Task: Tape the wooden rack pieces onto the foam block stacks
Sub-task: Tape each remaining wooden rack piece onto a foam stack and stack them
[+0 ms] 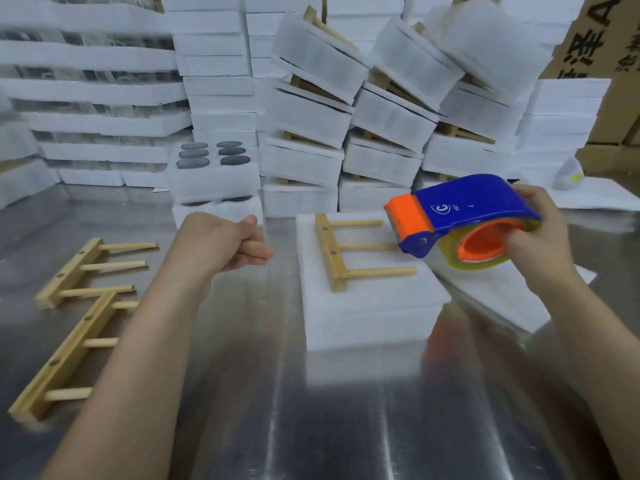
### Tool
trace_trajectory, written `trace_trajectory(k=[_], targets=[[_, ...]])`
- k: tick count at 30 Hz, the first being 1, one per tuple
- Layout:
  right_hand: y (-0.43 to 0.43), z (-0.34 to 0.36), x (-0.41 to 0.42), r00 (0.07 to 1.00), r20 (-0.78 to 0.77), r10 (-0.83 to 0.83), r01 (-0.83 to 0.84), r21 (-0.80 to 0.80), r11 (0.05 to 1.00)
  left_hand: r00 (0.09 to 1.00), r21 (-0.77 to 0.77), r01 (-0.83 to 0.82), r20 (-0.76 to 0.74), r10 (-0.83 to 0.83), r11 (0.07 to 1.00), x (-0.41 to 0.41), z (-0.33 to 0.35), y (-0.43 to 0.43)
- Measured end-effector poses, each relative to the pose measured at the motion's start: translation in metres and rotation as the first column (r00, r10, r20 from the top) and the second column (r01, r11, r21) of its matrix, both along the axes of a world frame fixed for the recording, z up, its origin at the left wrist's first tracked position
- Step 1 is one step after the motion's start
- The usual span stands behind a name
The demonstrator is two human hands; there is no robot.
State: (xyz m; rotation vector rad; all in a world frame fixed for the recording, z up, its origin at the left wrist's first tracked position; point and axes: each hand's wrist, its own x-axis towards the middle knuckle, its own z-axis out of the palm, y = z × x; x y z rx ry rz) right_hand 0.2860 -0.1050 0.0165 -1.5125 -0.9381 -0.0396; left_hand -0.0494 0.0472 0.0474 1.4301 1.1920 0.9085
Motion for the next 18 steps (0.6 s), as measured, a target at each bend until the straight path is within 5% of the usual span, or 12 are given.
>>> trace_trajectory(k=[4, 6, 10, 14, 18], targets=[[0.001, -0.009, 0.003, 1.0, -0.02, -0.023, 0.023, -0.02, 1.0, 0.992, 0.046, 0.03, -0.124, -0.024, 0.998, 0.01, -0.015, -0.003], [0.001, -0.012, 0.005, 0.999, -0.034, -0.023, 0.022, -0.037, 0.999, 0.95, 0.138, 0.072, -0.312, -0.025, 0.988, 0.014, -0.025, -0.004], [0.003, -0.019, 0.008, 0.998, -0.058, -0.012, 0.009, -0.05, 0.999, 0.707, 0.288, 0.098, -0.694, 0.137, 0.953, 0.023, -0.036, -0.01], [0.003, -0.025, 0.008, 0.998, -0.066, 0.013, -0.019, -0.083, 0.996, 0.54, 0.422, 0.176, -0.797, 0.271, 0.889, 0.04, -0.044, -0.024], [0.003, -0.03, 0.007, 0.997, -0.076, 0.033, -0.042, -0.109, 0.993, 0.373, 0.385, 0.321, -0.891, 0.258, 0.865, 0.055, -0.06, -0.034]])
